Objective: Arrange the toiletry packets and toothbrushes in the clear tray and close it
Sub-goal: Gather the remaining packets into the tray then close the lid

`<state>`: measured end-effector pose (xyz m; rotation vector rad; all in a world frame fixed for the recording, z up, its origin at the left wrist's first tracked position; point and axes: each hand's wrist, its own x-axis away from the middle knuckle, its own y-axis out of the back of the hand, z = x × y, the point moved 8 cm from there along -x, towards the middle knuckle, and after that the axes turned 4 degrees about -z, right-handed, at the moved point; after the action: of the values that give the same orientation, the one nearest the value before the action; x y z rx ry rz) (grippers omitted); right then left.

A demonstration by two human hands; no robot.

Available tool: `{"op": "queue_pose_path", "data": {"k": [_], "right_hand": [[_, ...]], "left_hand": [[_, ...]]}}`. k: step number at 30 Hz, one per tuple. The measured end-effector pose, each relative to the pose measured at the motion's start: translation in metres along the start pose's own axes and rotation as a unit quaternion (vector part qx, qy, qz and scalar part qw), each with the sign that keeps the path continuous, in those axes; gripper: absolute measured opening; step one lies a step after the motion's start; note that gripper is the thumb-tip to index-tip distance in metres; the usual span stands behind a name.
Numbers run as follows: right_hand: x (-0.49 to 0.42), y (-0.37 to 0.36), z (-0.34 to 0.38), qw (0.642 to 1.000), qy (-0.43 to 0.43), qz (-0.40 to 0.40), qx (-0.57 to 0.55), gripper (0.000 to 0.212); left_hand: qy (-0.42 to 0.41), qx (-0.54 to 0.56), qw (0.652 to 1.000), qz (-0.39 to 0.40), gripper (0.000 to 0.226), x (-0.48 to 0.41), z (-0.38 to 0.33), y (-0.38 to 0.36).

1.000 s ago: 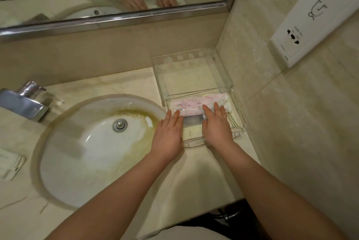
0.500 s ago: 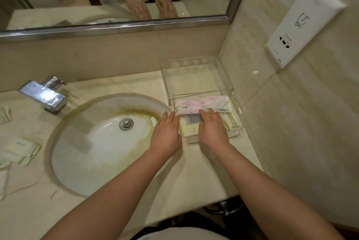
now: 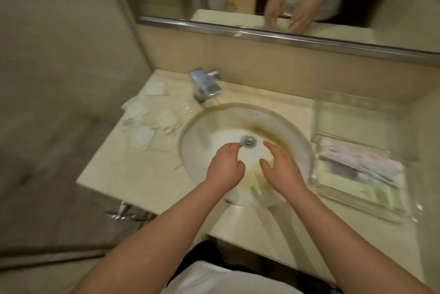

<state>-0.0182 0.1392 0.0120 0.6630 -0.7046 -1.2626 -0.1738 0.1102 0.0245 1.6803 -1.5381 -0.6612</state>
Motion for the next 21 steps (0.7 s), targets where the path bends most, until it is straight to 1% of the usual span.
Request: {"op": "queue_pose_path", "data": {"k": [4,8,12,15,17,19,21], "right_hand": [[-0.016,-0.054,0.062,0.996,0.054,0.065,0.019,0.053],[-0.042,-0.11,0.129,0.992,0.083,0.094,0.019,0.051],[-0.066,-0.164,0.184,0.992,0.063,0.107,0.02,0.045],[-0.087,-0.192,0.209,0.995,0.033,0.092,0.028,0.038],[-0.096,-0.202,0.216,0.997,0.007,0.074,0.028,0.034],[-0.107,-0.206,0.219,0.998,-0.023,0.05,0.028,0.032],[-0.115,-0.208,0.222,0.998,-0.034,0.034,0.036,0.03]], "left_hand": [[0.073,0.025,0.996,-0.052,0.051,0.001,0.078,0.055],[0.115,0.038,0.989,-0.086,0.044,-0.002,0.161,0.104],[0.136,0.032,0.986,-0.088,0.033,-0.02,0.238,0.144],[0.155,0.02,0.984,-0.088,0.026,-0.046,0.284,0.162],[0.163,0.0,0.985,-0.064,0.029,-0.06,0.299,0.162],[0.156,-0.038,0.986,-0.037,0.041,-0.073,0.304,0.157],[0.143,-0.077,0.986,-0.033,0.052,-0.08,0.3,0.154]]}}
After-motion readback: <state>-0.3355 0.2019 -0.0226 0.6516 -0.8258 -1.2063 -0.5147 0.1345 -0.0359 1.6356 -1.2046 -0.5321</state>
